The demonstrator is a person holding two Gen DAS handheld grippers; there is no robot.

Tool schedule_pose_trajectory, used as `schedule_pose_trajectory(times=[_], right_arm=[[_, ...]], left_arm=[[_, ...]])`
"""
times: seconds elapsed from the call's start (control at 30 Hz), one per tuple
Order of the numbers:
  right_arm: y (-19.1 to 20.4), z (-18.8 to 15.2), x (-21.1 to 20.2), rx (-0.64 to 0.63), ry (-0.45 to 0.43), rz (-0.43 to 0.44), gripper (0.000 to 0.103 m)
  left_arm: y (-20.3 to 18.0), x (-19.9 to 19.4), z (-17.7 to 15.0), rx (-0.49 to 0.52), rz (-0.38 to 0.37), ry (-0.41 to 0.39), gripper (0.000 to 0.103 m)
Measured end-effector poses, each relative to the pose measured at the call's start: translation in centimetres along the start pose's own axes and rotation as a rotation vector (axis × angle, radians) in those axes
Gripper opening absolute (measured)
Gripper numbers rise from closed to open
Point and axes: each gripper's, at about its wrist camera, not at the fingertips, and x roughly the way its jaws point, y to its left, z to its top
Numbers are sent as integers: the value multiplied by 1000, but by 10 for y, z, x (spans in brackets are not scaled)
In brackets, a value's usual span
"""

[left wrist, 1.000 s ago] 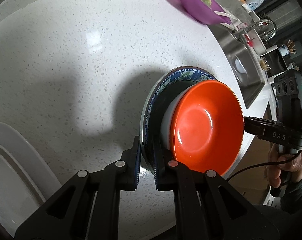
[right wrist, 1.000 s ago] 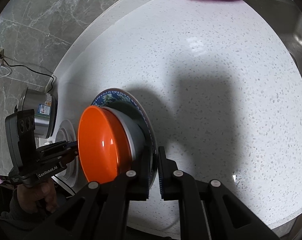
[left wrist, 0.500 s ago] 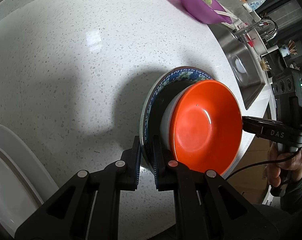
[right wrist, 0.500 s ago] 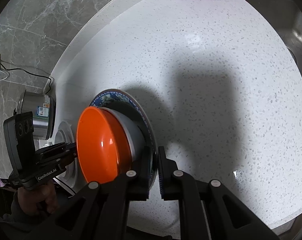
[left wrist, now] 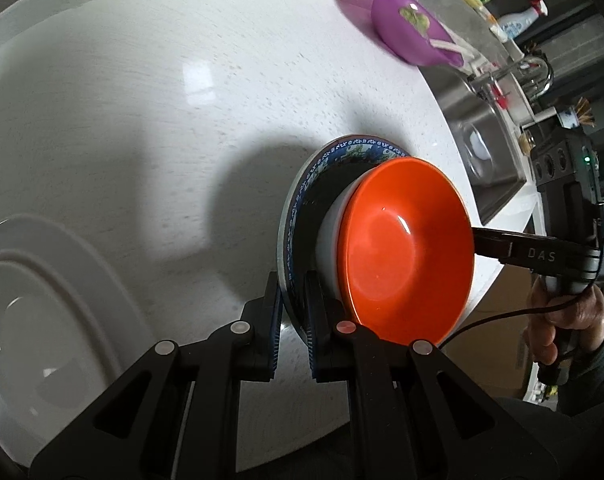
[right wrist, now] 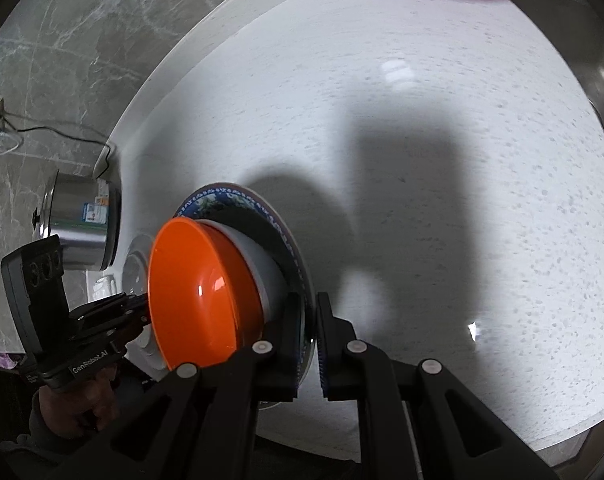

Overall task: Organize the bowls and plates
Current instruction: 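Lift the bowl stack with both grippers and carry it over the white plates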

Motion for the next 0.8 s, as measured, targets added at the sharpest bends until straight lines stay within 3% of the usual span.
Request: schedule_pose_trajectory(times=[0.53,0.8], right_arm=[[145,22,51,-237,136,89,11],[207,14,97,-332,203,106,11]], left_arm=[[103,-138,-61,-222,75,-178,8],[176,-167,-95,-304,113,-197,8]])
